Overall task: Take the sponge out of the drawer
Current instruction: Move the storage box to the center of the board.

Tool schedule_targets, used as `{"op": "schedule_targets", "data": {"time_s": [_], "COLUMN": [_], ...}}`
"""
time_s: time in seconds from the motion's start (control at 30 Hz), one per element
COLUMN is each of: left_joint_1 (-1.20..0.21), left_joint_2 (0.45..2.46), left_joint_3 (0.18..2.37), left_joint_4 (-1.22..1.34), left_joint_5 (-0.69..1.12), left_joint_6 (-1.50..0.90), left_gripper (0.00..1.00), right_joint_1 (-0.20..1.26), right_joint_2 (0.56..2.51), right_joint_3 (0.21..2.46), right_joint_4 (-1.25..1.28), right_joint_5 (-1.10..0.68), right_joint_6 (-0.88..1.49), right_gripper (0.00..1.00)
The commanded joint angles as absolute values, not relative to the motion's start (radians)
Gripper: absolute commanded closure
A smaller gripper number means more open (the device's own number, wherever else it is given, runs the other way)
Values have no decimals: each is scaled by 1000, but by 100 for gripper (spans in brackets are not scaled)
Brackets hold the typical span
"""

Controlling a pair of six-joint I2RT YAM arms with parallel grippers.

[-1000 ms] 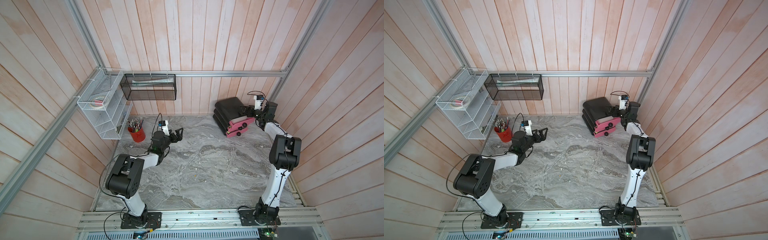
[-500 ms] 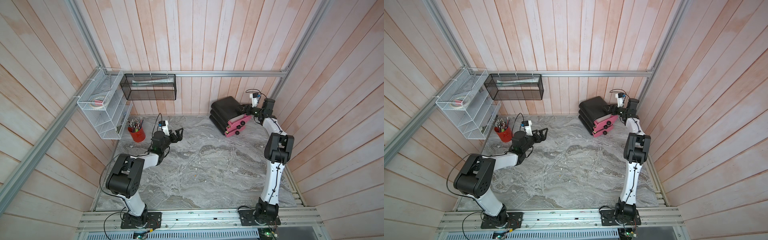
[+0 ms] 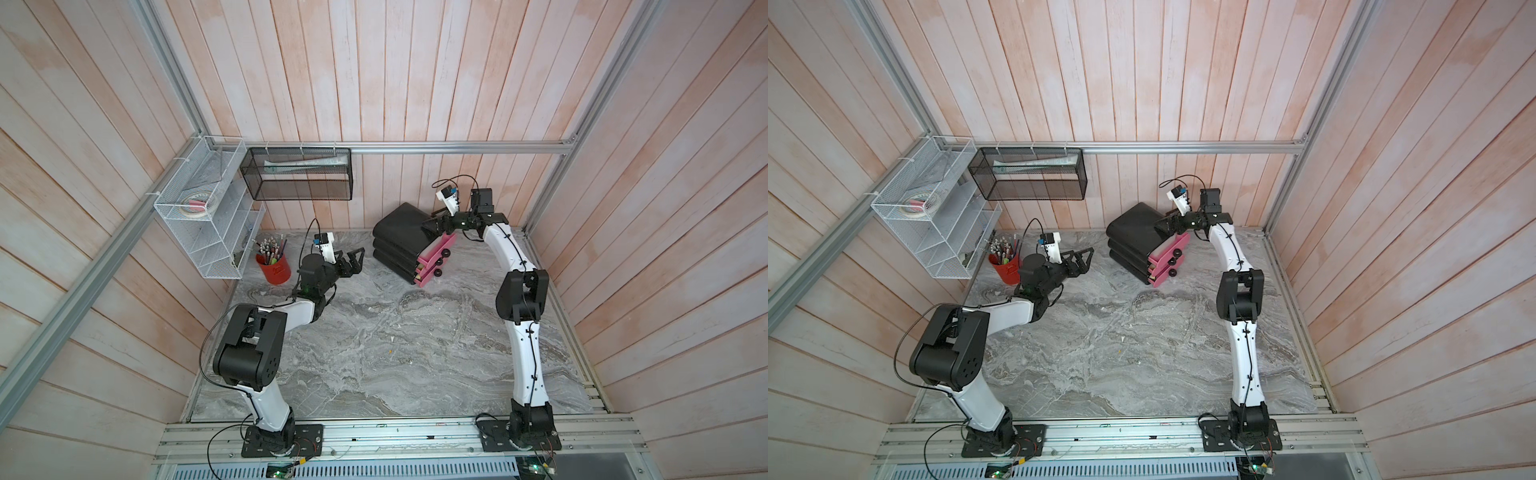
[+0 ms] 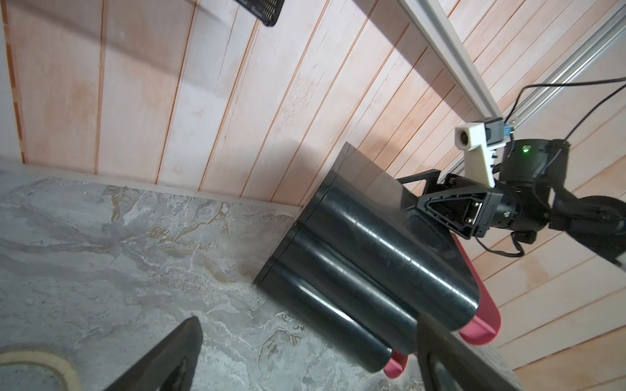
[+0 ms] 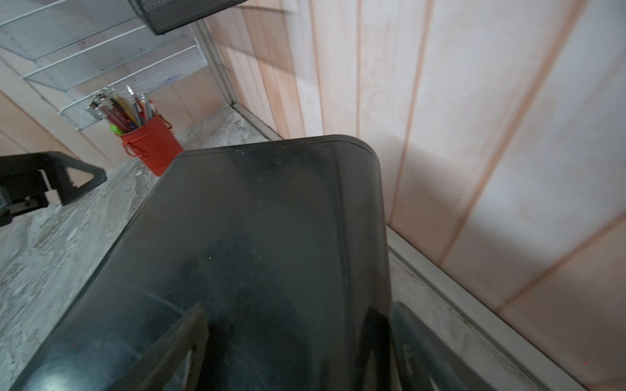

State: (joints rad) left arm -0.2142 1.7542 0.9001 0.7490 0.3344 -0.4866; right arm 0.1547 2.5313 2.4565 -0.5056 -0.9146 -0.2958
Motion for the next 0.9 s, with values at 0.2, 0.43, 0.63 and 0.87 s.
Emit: {"op": "schedule_targets", "data": {"time_s": [0.2, 0.43, 0.63, 0.87], "left_joint_1": [-124, -123, -105, -71], "left_joint_2": [1771, 1784, 1779, 1857], "left_joint_3": [1016, 1037, 1041, 1187], "left_joint_4": [646, 619, 615, 520], "left_joint_5": [563, 590, 556, 516], "left_joint_6": [-469, -461, -458, -443], "left_gripper": [0, 0, 0, 0], "right_joint_1": [294, 212, 105, 92], "right_joint_2": [2536, 2246, 1924, 1768], "right_joint_3": [2314, 2057, 1594, 1303], "right_joint_4": [-854, -446, 159, 173], "right_joint_5": [-760, -744, -548, -207], "right_joint_6": [-532, -241, 180, 320], "right_gripper": [22, 13, 8, 8]}}
